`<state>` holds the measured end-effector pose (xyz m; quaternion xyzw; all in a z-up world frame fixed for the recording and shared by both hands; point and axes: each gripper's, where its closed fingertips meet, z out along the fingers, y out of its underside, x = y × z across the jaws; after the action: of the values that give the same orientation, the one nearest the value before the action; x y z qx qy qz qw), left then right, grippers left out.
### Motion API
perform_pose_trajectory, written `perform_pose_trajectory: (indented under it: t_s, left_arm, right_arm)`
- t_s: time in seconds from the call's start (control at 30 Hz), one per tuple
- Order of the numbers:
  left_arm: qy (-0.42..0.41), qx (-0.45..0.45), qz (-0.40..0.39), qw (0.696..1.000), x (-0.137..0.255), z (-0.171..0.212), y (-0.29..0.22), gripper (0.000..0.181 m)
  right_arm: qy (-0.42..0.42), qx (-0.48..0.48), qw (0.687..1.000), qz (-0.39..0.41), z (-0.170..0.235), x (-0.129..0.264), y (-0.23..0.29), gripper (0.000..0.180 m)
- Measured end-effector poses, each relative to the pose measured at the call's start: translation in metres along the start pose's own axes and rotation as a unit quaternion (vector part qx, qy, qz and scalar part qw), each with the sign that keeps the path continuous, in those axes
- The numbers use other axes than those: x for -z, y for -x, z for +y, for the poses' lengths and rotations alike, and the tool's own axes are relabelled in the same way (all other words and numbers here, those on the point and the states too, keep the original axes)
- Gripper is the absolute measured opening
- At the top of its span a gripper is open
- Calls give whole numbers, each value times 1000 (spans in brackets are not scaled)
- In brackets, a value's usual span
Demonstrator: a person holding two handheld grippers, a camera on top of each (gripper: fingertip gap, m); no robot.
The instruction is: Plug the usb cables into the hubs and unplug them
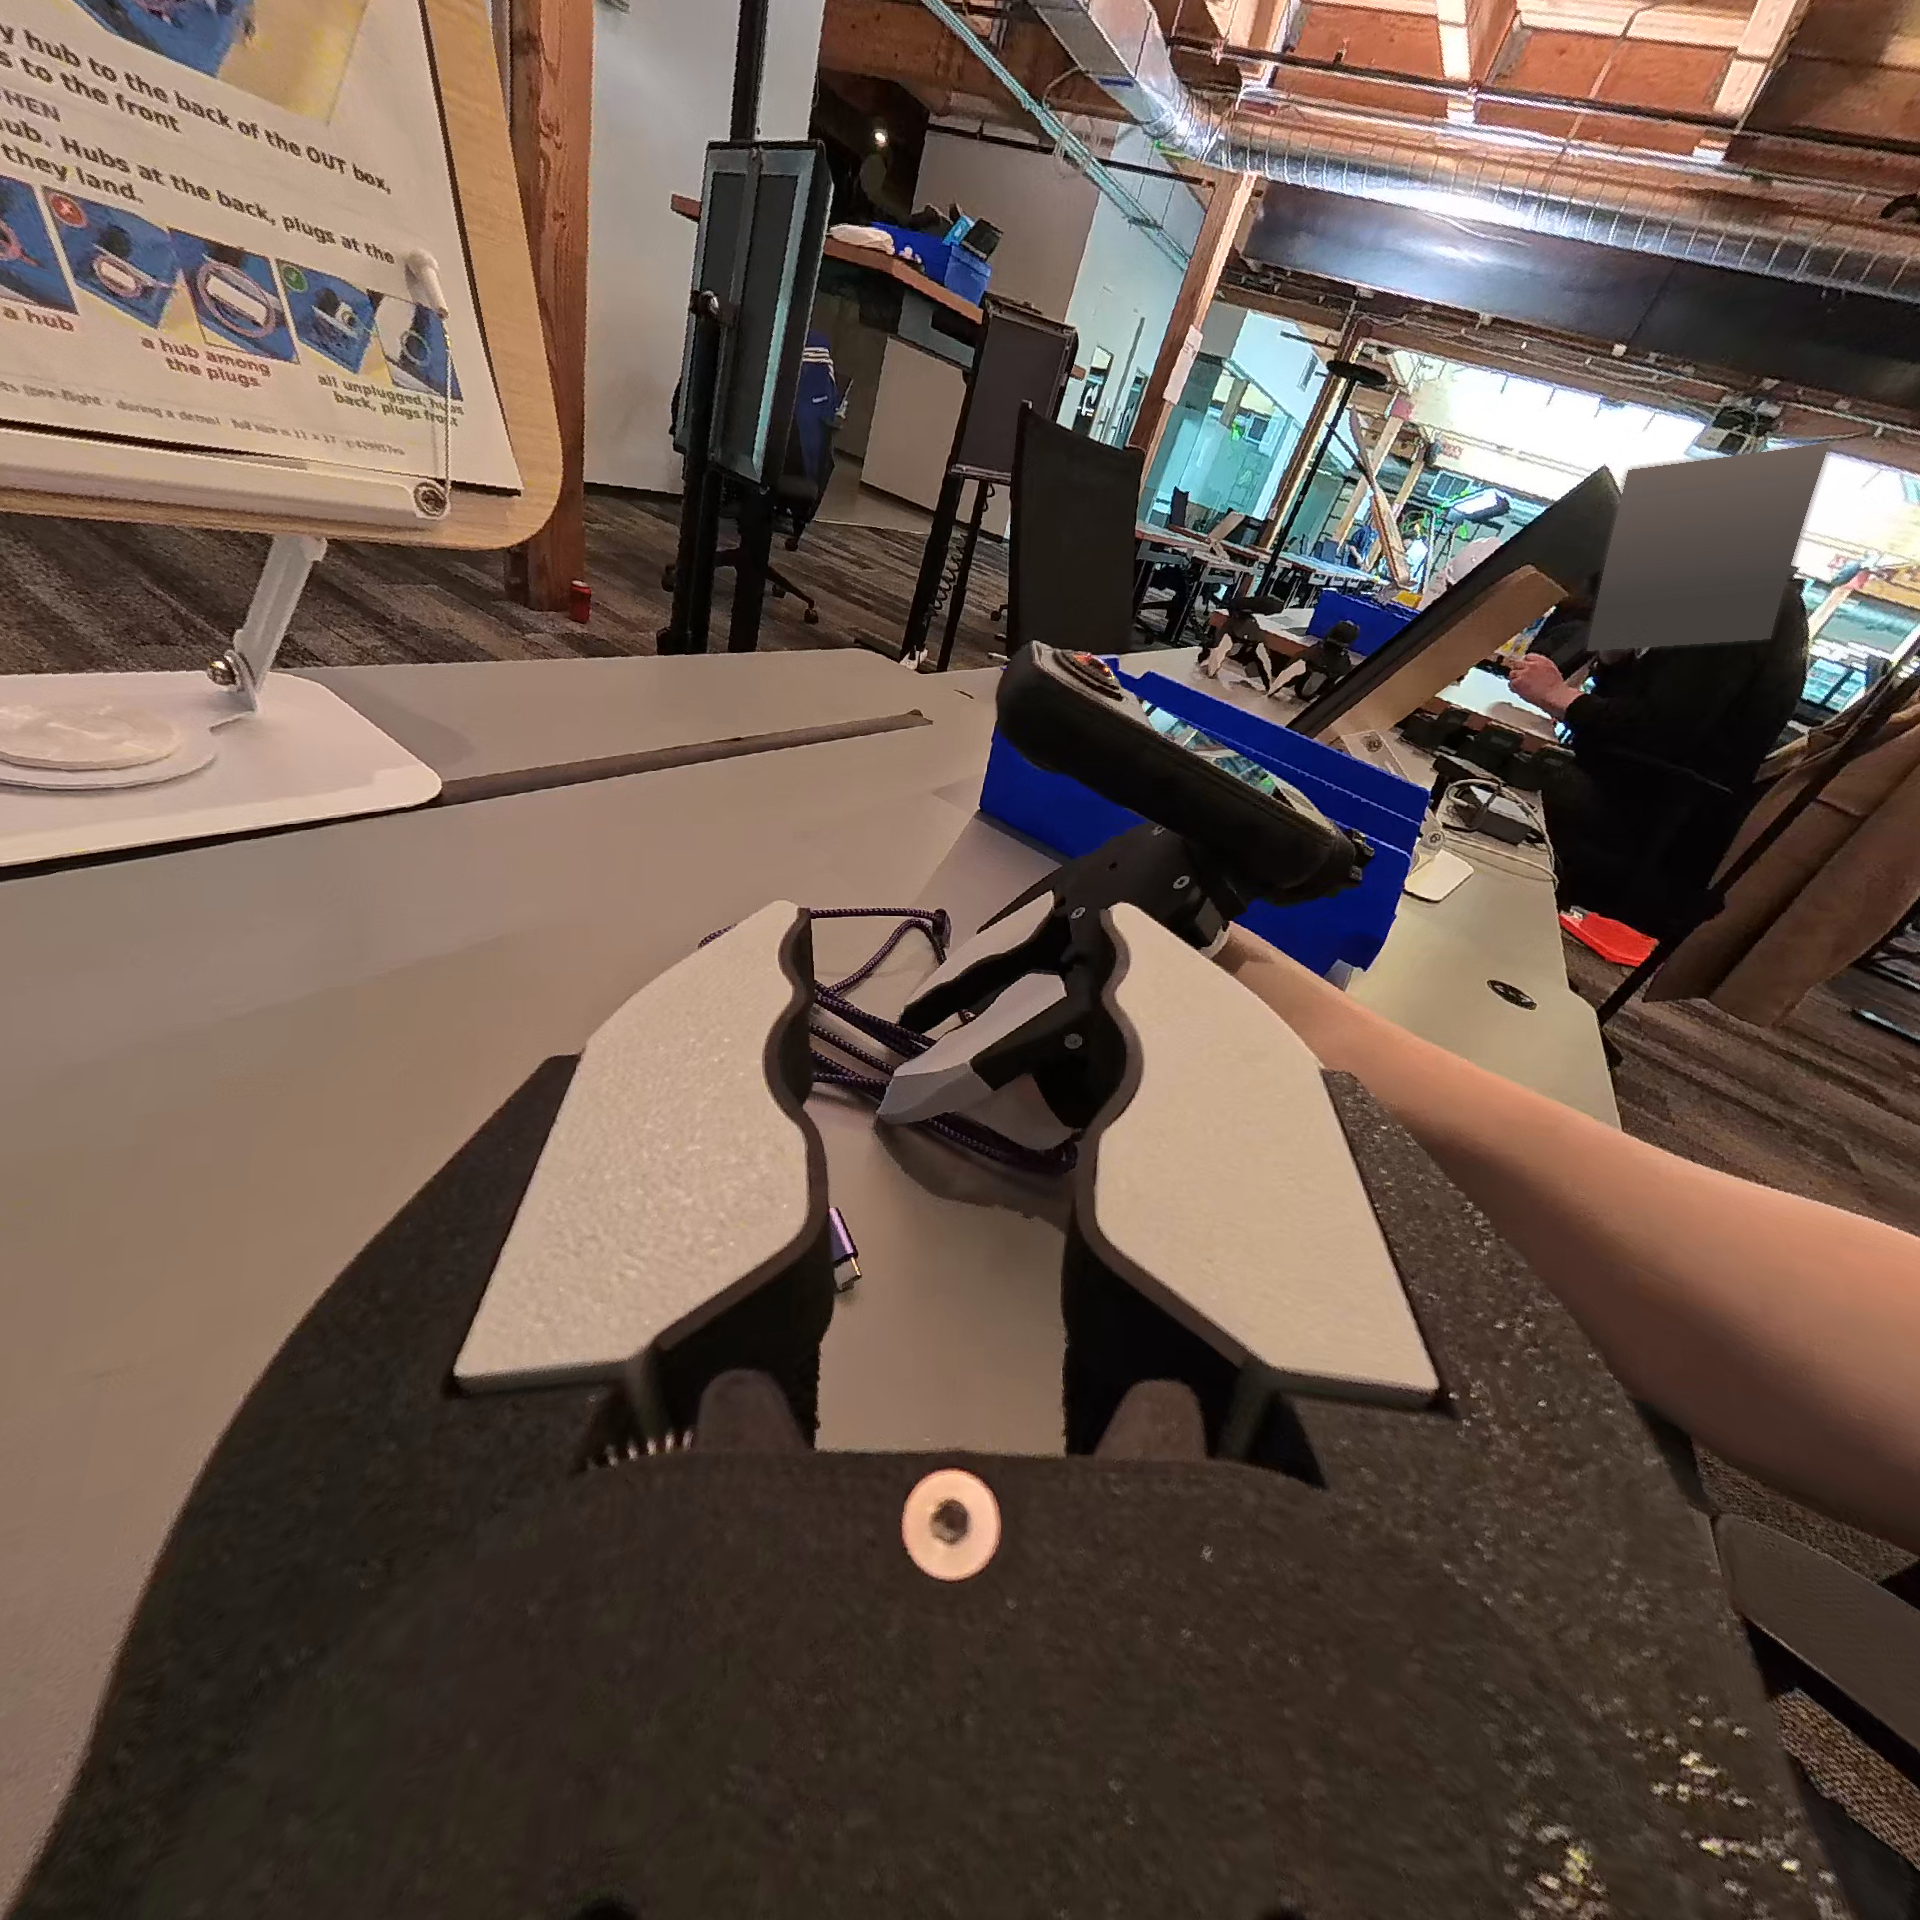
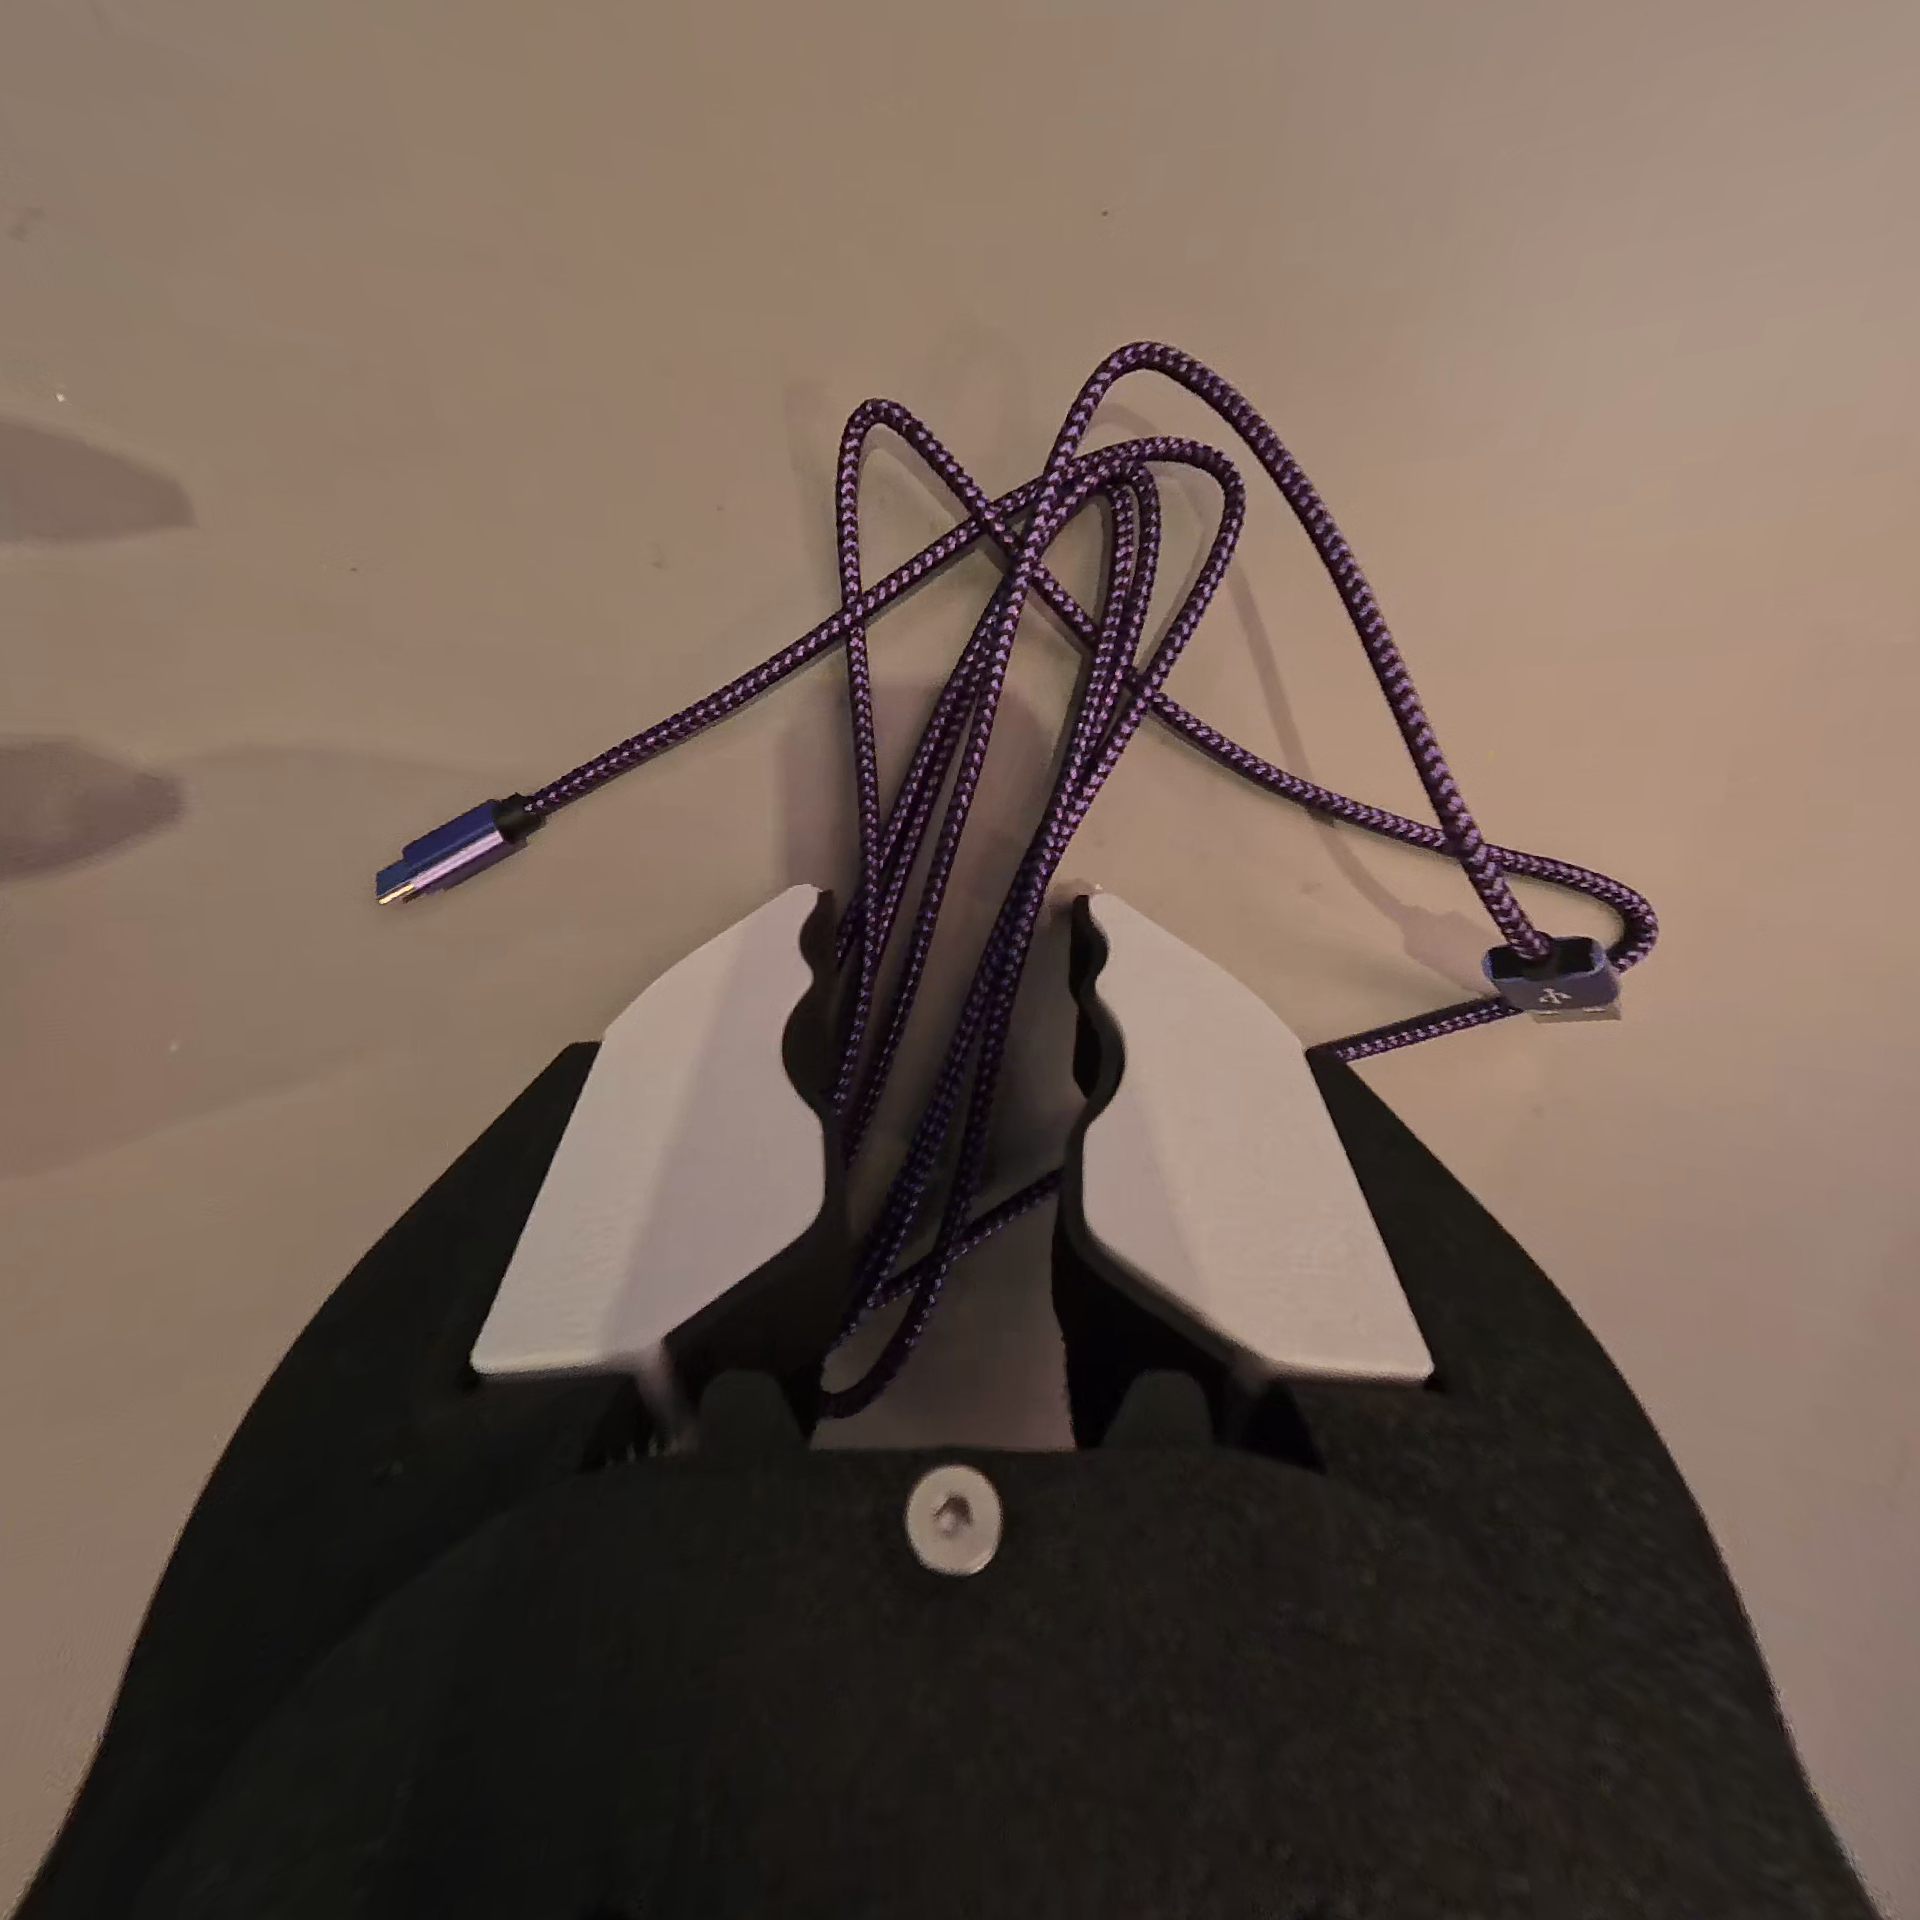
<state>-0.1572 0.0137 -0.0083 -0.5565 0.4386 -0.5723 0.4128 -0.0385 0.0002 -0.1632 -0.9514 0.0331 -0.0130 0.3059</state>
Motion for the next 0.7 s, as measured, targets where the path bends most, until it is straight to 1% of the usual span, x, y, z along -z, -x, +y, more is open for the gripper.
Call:
perform_pose_trajectory:
  t_s: [0.23, 0.4, 0.5, 0.6, 0.7]
  left_arm:
    - [0, 1, -1, 1000, 0, 0, 1, 50]
    - [3, 1, -3, 1000, 0, 2, 2, 50]
    - [5, 1, -7, 1000, 0, 3, 4, 50]
    - [3, 2, -9, 1000, 1, 2, 5, 50]
    - [3, 3, -9, 1000, 1, 3, 6, 50]
  right_arm:
    - [-6, -2, 1000, 2, -2, -1, -2, 39]
    - [-14, 19, 1000, -16, -3, -2, 2, 11]
    - [-15, 35, 999, -18, -2, 0, -1, 7]
    - [-37, 66, 997, 7, -8, 13, -9, 6]
    - [-61, 83, 995, 17, -17, 38, -17, 6]
